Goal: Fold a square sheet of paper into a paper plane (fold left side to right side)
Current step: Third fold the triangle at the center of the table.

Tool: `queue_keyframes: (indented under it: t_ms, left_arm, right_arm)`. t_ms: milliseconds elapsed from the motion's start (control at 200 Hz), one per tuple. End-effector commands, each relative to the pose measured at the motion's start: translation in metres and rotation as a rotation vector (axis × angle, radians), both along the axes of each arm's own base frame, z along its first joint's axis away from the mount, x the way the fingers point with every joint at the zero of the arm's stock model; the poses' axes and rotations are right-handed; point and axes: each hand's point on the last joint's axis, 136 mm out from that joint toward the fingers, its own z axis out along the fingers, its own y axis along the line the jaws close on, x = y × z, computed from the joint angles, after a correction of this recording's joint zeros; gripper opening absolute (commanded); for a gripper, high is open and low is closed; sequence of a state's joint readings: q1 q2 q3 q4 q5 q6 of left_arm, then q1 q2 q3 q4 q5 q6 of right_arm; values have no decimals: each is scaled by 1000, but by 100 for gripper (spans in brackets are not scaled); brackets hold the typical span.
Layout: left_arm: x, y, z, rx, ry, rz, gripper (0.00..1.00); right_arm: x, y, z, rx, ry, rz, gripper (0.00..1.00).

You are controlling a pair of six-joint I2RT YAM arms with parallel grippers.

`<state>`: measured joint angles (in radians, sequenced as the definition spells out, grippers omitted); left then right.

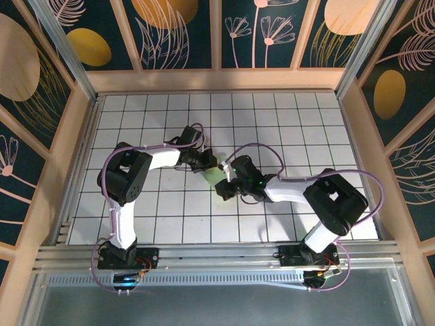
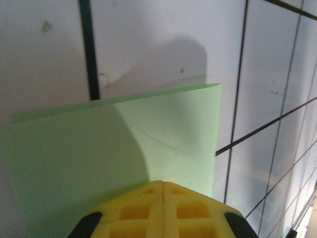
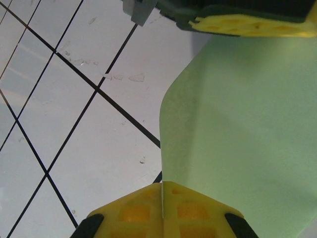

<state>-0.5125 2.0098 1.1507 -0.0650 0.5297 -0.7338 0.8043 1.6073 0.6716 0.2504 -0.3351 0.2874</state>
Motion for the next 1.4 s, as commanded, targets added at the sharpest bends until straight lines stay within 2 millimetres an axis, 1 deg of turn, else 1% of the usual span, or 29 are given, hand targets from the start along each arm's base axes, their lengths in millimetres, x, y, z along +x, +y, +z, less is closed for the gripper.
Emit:
queue_keyframes:
  t_ms: [0, 360, 666, 1016, 1256, 1396]
  left_arm:
    - [-12, 14, -24, 76, 42, 2, 2]
    - [-16, 21, -39, 117, 60, 9, 0]
    - [-16, 22, -40, 121, 61, 12, 0]
    - [-18, 22, -42, 124, 64, 13, 0]
    - [-17, 23, -42, 123, 65, 14, 0]
    - [-18, 23, -43, 124, 67, 14, 0]
  right_arm:
    - [1, -6, -8, -1, 39, -30, 0]
    - [19, -25, -19, -70, 70, -126, 0]
    - [33, -35, -22, -100, 63, -182, 0]
    - [46, -36, -19, -106, 41, -195, 0]
    - [46, -33, -21, -105, 47, -185, 0]
    - [43, -33, -26, -105, 60, -177, 0]
